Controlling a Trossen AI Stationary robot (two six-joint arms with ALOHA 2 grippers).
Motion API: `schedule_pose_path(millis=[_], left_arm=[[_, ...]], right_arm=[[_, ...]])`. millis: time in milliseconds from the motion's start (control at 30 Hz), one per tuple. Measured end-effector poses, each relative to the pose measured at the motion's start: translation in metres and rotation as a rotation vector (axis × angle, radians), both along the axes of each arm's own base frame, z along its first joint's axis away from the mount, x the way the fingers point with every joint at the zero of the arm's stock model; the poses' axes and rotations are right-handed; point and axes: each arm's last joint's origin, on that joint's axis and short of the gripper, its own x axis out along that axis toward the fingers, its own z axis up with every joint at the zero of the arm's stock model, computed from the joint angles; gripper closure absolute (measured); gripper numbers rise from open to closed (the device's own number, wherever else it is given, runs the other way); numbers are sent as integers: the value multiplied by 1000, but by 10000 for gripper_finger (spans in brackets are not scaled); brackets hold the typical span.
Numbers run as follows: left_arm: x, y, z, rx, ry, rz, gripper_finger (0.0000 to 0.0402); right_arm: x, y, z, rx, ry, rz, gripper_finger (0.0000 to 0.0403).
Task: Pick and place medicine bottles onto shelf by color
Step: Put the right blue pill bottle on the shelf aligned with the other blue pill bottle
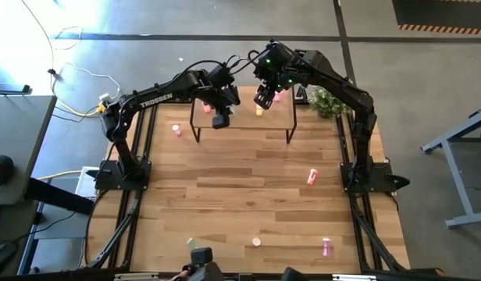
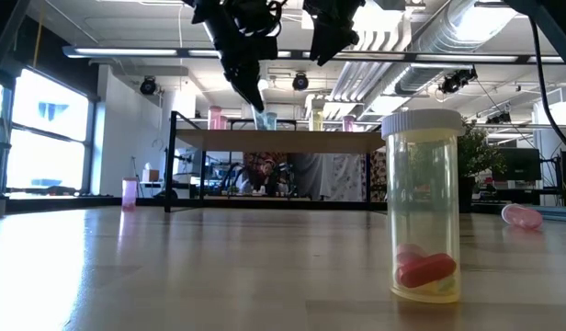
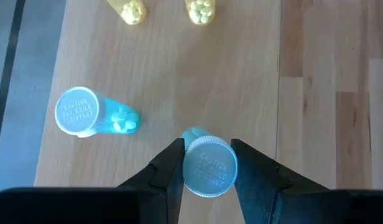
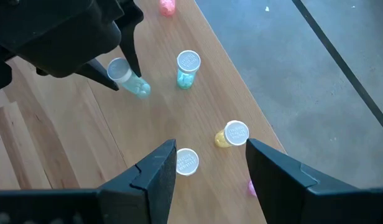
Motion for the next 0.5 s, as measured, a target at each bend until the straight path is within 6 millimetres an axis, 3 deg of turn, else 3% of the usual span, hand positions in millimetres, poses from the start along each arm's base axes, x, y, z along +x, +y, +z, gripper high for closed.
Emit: schedule_pose_path(millis=[500], left_arm=[[7, 2, -7, -6, -6, 7, 290]], right_arm=[[0, 0, 0, 9, -6, -12, 218]])
